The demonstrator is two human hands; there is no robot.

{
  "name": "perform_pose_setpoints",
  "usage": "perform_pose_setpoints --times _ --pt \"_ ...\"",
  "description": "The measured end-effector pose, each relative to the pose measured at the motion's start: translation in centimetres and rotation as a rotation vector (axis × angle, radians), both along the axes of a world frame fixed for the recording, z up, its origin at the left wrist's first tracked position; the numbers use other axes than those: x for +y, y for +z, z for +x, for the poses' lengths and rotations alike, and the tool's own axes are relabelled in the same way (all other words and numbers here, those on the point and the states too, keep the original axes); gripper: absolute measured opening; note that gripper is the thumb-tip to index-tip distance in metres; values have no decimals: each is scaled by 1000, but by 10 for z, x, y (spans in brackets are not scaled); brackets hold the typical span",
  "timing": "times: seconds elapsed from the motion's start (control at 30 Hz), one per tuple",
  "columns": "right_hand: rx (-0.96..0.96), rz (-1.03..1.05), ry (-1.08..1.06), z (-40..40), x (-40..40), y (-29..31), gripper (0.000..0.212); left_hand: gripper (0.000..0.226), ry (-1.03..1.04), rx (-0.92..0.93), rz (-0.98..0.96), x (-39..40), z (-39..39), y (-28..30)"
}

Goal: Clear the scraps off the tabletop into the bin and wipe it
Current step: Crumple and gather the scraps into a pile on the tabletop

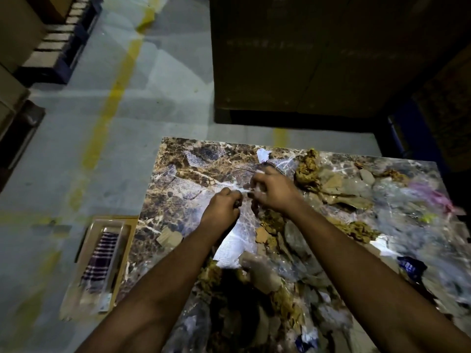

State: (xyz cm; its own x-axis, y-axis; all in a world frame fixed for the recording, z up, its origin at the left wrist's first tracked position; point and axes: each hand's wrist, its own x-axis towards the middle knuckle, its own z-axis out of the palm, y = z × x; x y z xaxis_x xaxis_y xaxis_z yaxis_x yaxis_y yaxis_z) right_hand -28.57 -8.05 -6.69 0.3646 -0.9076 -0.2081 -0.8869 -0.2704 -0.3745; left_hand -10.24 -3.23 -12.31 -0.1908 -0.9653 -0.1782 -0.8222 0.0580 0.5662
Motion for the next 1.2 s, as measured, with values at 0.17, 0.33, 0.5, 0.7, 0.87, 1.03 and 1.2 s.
perform_pose_setpoints --times 0.17,0.33,0.5,0.7,0.87,1.03,1.2 --pt "-135 14 -65 -64 53 49 23 23 71 301 -118 9 -32 34" --pt "-214 69 -135 -114 116 54 25 15 -138 535 -163 46 -94 68" --pt "7 96 -207 -135 154 11 81 37 -209 265 -85 72 -139 39" --pt "-37 220 -160 -157 173 -11 99 59 -363 14 -21 79 -150 34" --pt "-237 72 -241 -176 156 17 84 76 -359 84 -35 61 -139 65" --pt "-252 -134 -258 -185 94 35 75 83 -265 95 -95 34 -125 98" --pt "39 20 -177 -174 -3 27 91 76 -184 -183 -31 -58 -114 80"
